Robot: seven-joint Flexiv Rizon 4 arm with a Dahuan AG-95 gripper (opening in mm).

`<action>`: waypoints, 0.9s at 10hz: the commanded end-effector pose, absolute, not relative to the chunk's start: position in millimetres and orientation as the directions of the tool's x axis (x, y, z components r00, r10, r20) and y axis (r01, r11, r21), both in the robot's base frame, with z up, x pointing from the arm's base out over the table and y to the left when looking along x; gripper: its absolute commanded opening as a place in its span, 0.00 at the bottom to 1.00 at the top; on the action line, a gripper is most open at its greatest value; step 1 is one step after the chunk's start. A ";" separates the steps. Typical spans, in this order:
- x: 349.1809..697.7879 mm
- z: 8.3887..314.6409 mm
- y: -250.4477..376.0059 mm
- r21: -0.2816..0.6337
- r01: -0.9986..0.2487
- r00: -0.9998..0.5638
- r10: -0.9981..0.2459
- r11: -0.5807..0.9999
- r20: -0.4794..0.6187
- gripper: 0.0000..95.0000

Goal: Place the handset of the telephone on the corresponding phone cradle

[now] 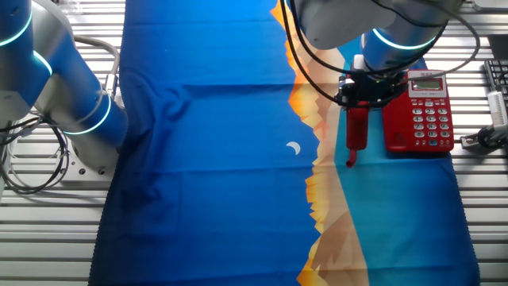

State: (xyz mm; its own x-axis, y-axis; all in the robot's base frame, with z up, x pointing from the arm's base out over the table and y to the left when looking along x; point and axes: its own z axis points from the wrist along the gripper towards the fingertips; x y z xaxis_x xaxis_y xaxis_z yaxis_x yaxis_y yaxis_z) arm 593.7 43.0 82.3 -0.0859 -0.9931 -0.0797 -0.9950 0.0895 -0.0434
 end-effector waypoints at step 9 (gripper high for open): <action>609.5 84.3 53.0 -0.047 -0.995 -0.087 -0.994 0.090 -0.073 0.00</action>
